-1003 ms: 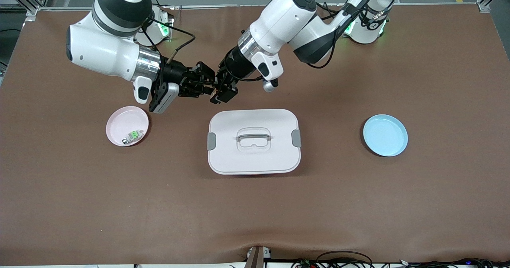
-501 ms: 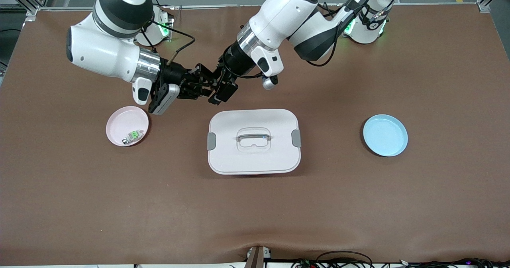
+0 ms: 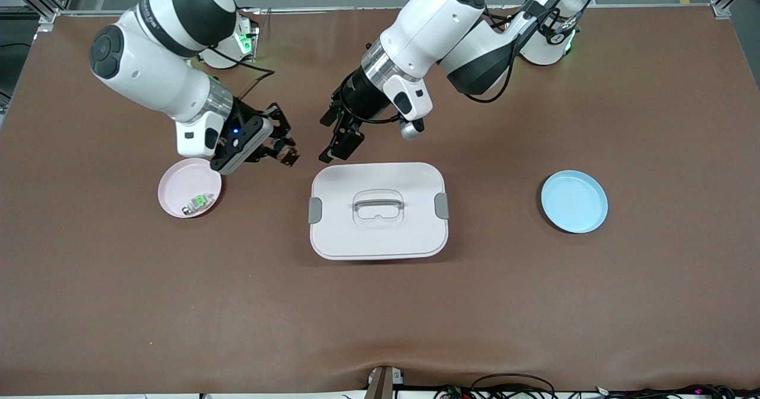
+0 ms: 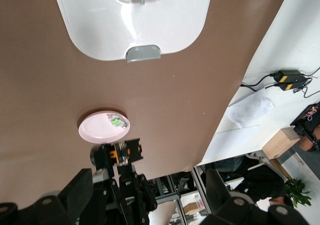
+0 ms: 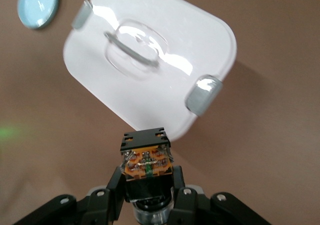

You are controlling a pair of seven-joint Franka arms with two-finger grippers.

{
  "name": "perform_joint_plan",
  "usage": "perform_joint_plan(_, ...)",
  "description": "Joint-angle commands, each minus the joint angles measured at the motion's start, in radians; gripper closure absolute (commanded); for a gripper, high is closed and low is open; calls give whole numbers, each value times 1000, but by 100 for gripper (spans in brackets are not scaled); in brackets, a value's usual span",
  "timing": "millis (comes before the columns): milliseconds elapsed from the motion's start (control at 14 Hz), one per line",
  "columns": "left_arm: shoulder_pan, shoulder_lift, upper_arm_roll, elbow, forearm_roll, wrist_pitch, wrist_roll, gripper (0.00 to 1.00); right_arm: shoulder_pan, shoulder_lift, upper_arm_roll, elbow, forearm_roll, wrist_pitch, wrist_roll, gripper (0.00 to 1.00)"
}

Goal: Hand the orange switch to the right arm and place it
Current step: 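Move the switch over the white plate while the left gripper withdraws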

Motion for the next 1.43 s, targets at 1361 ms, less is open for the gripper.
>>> perform_joint_plan(1361, 241, -212, 2, -144, 78, -493, 733, 0, -357, -26, 7, -362, -536, 310, -891, 100)
